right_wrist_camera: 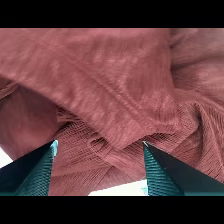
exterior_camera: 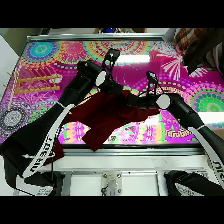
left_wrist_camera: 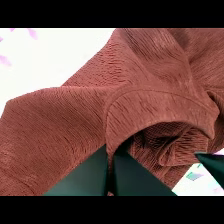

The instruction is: Fold the clothes and pants, and hang the long-sleeved shirts on hangers.

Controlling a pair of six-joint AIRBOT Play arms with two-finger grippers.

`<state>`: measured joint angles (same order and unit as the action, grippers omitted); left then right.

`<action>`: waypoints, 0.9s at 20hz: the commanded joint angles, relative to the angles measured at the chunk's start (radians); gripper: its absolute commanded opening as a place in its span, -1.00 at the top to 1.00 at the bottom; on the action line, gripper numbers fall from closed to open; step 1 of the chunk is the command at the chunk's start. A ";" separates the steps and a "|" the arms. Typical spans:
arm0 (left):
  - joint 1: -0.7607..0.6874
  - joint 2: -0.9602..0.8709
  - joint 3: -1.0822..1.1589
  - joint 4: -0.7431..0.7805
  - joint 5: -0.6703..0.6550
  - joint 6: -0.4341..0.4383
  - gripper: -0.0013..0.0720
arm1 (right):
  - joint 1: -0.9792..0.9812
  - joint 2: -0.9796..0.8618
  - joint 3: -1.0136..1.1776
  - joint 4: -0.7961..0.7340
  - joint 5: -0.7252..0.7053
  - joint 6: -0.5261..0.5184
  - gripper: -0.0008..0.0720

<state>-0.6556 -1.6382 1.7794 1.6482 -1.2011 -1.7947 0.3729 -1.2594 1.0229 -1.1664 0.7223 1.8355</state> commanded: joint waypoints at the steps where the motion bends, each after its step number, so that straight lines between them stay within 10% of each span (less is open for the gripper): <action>1: 0.001 0.001 0.001 -0.002 -0.002 0.000 0.90 | 0.016 -0.038 0.000 -0.097 -0.038 0.180 -0.62; 4: 0.001 0.002 0.001 -0.002 -0.019 0.000 0.90 | 0.015 -0.042 0.000 -0.204 -0.084 0.314 -0.22; 18: -0.008 0.002 0.001 -0.088 -0.083 0.021 0.90 | -0.056 -0.093 0.000 -0.244 -0.117 0.432 -0.22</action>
<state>-0.6624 -1.6371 1.7798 1.6165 -1.2819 -1.7931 0.3141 -1.3289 1.0229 -1.4117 0.6083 2.2505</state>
